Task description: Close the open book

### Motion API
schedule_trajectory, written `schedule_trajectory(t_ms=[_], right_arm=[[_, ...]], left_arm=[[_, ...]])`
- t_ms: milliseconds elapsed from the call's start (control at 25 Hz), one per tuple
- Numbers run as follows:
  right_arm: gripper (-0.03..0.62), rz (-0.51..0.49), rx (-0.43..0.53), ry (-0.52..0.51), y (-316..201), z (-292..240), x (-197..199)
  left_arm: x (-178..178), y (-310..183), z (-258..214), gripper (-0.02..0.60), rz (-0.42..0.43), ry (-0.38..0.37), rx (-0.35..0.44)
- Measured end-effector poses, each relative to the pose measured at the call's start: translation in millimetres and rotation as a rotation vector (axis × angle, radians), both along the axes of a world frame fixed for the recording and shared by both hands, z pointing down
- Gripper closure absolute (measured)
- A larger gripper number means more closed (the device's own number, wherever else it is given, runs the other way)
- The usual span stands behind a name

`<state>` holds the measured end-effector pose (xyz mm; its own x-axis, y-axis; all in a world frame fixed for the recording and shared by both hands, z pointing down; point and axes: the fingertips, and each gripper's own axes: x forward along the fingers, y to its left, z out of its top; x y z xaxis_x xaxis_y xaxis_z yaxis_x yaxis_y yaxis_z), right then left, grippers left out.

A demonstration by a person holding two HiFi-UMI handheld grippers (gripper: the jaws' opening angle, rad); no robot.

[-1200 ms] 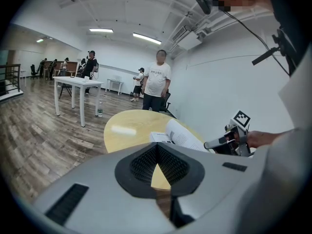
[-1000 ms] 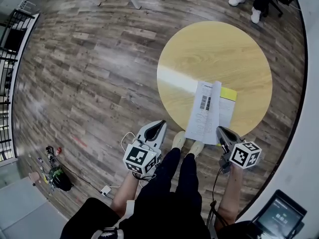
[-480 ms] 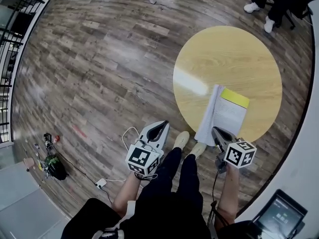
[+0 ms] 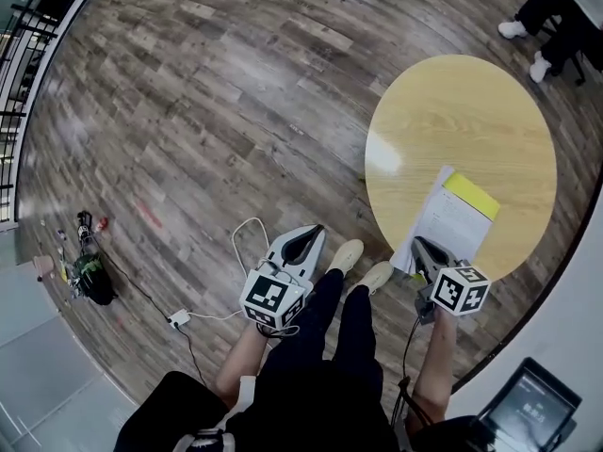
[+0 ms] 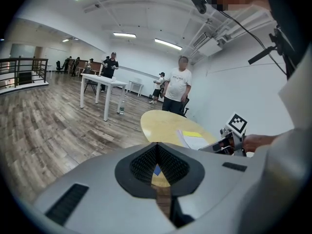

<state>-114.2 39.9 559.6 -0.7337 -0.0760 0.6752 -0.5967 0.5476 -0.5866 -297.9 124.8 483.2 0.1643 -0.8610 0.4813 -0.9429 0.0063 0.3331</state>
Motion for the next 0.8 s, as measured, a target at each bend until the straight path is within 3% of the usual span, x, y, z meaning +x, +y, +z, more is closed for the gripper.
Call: schedule_trajectory(t_ms=[400,800], right_arm=[[0.583,-0.025,-0.017,0.053,0.1,15.8,-12.0],[0.583,0.011,-0.011,-0.008,0.5,7.3,-12.5]], left_arm=[[-19.7,17.7,16.5,0.583,-0.062,0.026,-0.021],[-8.5,7.3,8.9,0.583,-0.027,0.013,0.003]])
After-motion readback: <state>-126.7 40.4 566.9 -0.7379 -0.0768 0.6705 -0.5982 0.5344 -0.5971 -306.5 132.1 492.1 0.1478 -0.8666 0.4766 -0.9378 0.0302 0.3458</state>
